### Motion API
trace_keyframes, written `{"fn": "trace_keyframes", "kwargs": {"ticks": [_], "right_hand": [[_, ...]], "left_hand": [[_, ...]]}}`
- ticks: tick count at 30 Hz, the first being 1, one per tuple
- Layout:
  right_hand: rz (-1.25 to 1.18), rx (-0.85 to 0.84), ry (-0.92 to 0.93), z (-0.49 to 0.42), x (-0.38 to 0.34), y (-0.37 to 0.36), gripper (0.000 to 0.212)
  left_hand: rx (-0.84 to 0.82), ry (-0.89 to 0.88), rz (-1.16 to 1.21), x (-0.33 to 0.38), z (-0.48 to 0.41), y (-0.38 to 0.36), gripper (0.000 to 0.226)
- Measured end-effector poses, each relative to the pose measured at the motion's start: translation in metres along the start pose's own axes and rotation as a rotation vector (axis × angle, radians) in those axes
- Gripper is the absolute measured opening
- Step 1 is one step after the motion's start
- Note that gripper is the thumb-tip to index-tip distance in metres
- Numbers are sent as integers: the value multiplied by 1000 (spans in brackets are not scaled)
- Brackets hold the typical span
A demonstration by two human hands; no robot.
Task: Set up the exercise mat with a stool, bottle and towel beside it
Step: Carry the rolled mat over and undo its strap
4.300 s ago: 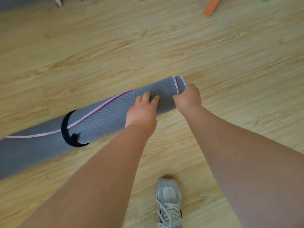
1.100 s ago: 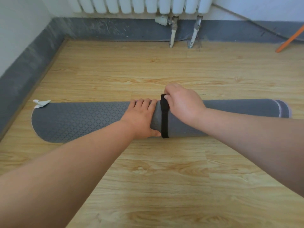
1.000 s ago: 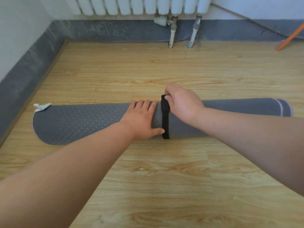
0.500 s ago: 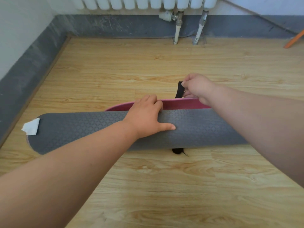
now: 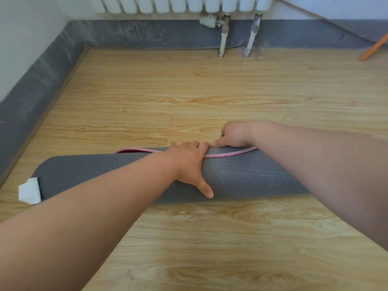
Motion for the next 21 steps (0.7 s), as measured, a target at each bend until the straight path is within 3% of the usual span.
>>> {"fn": "trace_keyframes", "kwargs": {"ticks": [4, 8, 13, 18, 21], "right_hand": [[-33, -93, -83, 2, 15, -7, 41], [-44, -72, -83, 8, 18, -5, 20], [107, 59, -74, 21, 13, 7, 32], [-365, 268, -165, 16, 44, 34, 24], [-650, 559, -234, 26, 68, 65, 24]], "left_hand": [[98, -28, -21, 8, 9, 2, 117], [226, -75, -105, 20, 19, 6, 95], [356, -104, -193, 31, 24, 14, 76], [412, -113, -224, 32, 16, 31, 77], [443, -106, -251, 25, 9, 43, 79]]}}
Point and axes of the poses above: each hand's wrist, its own z-axis away from the middle knuckle, its own y-axis out of the back of the hand, x = y × z, the point moved 9 cm from there along -z, towards the middle knuckle, and after that the axes turned 11 degrees about z, right-handed, at the moved point
